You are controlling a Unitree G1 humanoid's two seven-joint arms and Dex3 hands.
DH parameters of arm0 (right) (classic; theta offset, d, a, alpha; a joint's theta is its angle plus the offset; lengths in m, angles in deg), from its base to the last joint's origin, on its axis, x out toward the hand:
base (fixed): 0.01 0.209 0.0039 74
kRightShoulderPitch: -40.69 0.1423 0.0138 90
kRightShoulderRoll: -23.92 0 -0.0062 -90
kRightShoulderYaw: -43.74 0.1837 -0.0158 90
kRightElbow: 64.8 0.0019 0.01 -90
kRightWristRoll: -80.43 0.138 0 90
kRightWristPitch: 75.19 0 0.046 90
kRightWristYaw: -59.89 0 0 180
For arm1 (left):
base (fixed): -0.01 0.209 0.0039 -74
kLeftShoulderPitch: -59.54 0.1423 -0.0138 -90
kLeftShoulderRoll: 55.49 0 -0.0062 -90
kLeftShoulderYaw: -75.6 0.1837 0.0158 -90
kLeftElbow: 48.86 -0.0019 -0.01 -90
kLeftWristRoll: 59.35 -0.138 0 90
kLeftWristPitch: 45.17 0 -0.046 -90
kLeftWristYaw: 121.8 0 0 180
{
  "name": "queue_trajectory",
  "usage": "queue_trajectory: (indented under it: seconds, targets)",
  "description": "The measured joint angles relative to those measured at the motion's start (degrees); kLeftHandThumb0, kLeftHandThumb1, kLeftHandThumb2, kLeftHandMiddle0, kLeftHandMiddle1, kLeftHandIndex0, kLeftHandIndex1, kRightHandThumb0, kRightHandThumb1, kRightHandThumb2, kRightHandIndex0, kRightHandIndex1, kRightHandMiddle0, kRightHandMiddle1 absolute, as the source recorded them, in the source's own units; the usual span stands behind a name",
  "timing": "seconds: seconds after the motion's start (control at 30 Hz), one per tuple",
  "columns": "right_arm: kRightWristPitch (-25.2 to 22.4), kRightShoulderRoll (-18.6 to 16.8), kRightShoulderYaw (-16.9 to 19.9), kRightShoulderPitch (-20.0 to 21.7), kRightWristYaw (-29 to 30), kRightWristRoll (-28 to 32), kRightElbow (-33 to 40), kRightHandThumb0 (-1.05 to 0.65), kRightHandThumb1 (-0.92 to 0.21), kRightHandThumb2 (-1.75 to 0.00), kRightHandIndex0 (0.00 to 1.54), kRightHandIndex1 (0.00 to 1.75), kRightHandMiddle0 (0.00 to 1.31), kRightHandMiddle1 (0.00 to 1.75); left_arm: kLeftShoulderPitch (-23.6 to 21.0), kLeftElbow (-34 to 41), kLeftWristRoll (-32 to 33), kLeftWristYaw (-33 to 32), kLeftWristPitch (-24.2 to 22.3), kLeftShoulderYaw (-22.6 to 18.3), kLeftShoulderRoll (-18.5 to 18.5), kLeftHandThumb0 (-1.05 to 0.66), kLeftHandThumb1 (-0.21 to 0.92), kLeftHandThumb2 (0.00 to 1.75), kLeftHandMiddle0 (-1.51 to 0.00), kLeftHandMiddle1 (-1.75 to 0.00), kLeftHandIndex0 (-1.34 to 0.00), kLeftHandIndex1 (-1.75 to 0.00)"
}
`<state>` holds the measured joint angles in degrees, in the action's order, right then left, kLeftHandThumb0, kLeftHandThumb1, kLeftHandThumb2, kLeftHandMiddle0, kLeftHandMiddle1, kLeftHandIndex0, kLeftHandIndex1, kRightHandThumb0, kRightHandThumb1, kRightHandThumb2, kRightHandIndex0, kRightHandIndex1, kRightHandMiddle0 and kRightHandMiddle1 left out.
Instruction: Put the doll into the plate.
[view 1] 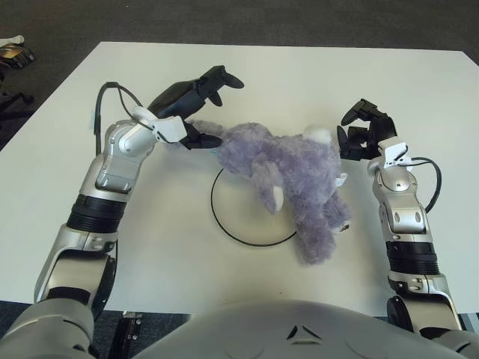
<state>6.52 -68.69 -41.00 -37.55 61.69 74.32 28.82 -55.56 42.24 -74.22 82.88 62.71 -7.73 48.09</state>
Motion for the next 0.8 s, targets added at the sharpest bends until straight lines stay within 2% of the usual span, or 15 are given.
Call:
queue_trajectory:
  seconds: [0.13,0.3,0.5,0.8]
  targets:
    - [-1.1,-0.1,0.6,0.1,0.0,0.2,0.0,-0.47,-0.36,-1.26,1.18,1.75,0.58,1.75,0.6,1.5,0.3,0.8,-1.2,0.1,0.1,-0.75,0.28,1.02,-0.22,-1.19,0.0,-0.9]
    - [-2.5,-0.4,1.4,0.5,0.1,0.8,0.0,-0.47,-0.36,-1.27,1.19,1.75,0.58,1.75,1.0,2.9,0.4,2.3,-2.3,0.1,0.4,-0.79,0.31,0.98,-0.13,-1.03,0.0,-0.87]
    - [-3.9,-0.9,2.1,0.8,0.1,1.2,0.0,-0.47,-0.36,-1.27,1.19,1.75,0.58,1.75,1.5,3.9,1.5,4.0,-2.4,0.2,0.6,-0.79,0.31,0.97,-0.05,-0.94,0.0,-0.83]
    - [-5.5,-1.3,2.6,0.9,0.1,2.3,0.1,-0.47,-0.35,-1.28,1.2,1.75,0.59,1.75,2.7,6.1,3.9,8.4,-5.7,0.4,1.2,-0.81,0.29,0.97,-0.1,-0.96,0.0,-0.85]
